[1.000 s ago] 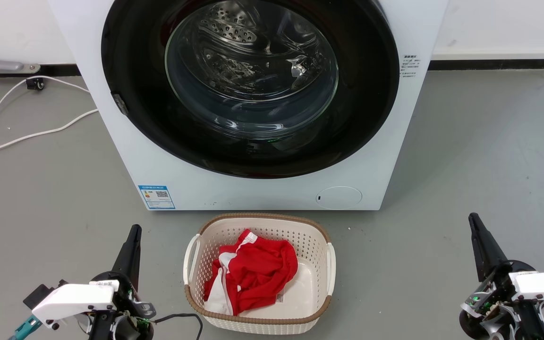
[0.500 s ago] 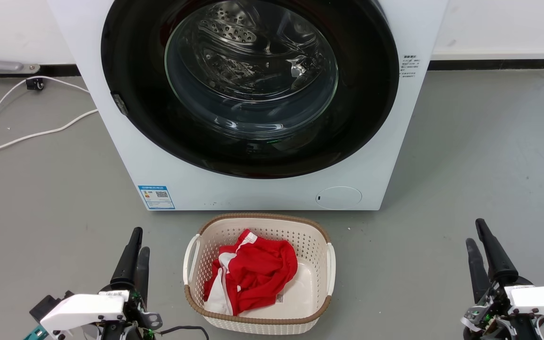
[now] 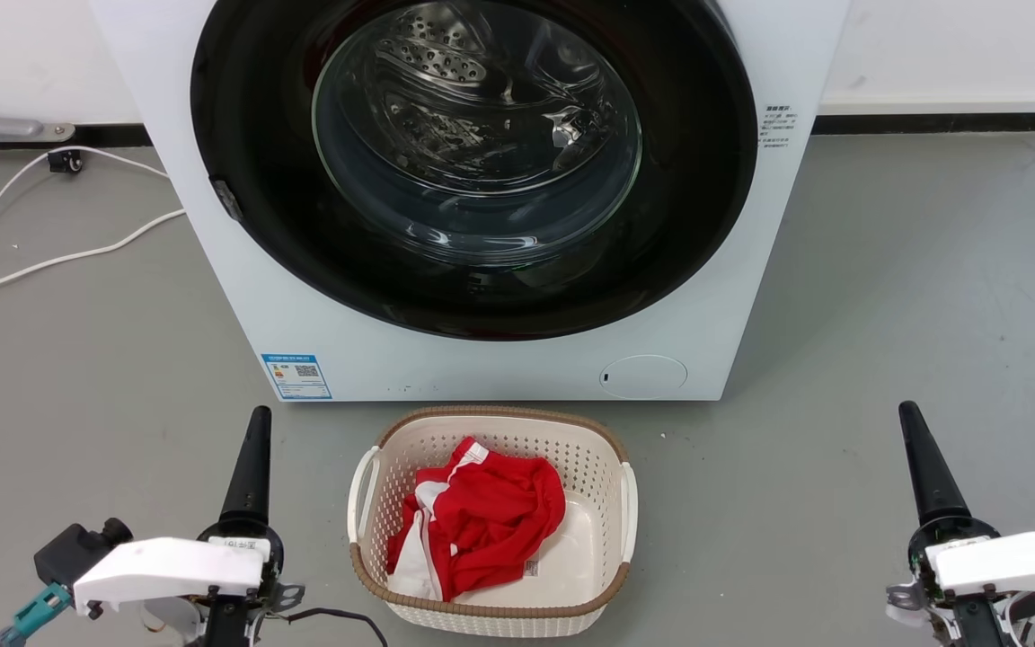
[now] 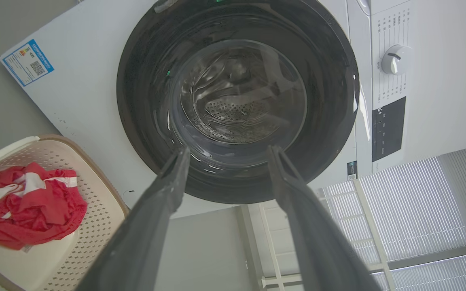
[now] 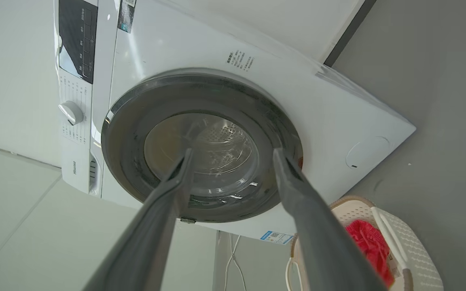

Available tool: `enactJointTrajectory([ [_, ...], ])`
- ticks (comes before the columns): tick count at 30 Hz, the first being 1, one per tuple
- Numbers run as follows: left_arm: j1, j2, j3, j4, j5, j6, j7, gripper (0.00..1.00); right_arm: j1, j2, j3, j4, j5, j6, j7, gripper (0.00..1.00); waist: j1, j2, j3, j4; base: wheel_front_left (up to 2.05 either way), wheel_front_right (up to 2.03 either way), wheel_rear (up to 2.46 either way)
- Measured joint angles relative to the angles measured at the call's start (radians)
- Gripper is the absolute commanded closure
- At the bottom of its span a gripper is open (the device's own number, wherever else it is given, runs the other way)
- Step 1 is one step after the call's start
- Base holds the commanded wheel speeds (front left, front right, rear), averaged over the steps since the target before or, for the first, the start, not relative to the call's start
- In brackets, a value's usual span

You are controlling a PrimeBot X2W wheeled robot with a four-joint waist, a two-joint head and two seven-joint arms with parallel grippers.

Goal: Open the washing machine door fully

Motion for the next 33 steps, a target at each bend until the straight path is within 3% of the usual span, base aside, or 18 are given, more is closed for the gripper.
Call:
enactJointTrajectory([
  [19, 0.000, 0.000, -0.050, -0.053, 0.413, 0.031, -0.067, 0.00, 0.035, 0.001, 0.033, -0.067, -0.410, 0.000, -0.044, 0.00, 0.0000, 0.0000, 0.000, -0.006, 0.00, 0.00, 0.00],
  [33, 0.001, 0.002, -0.077, -0.059, 0.625, 0.043, -0.109, 0.00, 0.046, 0.002, 0.053, -0.101, -0.629, 0.000, -0.060, 0.00, 0.0000, 0.0000, 0.000, -0.010, 0.00, 0.00, 0.00],
])
